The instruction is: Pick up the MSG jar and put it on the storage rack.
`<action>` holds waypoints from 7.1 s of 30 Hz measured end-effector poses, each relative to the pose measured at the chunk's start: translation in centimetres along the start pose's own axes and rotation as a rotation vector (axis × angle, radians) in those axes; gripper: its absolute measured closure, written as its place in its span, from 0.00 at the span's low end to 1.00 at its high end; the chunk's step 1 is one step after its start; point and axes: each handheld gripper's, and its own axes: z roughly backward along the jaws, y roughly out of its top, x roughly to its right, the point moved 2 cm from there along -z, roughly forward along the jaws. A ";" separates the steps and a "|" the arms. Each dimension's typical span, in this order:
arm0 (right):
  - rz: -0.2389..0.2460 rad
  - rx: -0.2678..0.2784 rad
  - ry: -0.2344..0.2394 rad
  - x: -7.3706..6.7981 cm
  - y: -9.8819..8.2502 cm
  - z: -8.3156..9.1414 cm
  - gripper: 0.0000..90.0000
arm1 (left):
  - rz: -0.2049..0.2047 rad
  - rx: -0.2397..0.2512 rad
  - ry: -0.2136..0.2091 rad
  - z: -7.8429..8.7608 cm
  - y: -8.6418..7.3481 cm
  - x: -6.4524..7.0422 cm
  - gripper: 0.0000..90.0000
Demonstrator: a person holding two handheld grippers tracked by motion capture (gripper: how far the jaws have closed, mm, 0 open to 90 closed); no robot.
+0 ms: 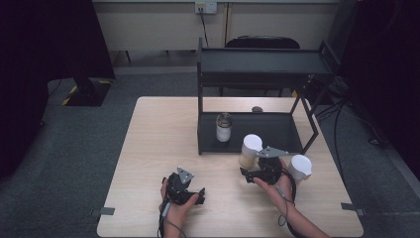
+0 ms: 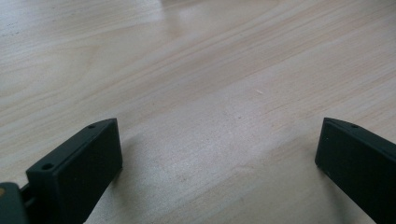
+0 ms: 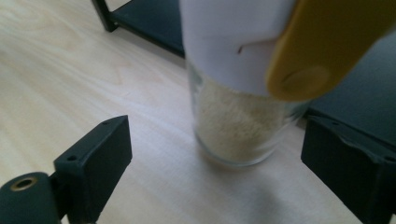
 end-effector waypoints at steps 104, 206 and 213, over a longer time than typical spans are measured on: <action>0.004 0.169 -0.043 0.6 4.8 -3.2 0.34 | 0.003 0.001 0.003 0.0 0.0 0.1 0.00; -0.050 0.150 -0.158 2.4 6.3 -8.6 0.34 | 0.004 0.001 0.003 0.0 0.0 0.1 0.00; -0.055 0.152 -0.159 2.6 6.2 -8.6 0.34 | 0.004 0.001 0.003 0.0 0.0 0.1 0.00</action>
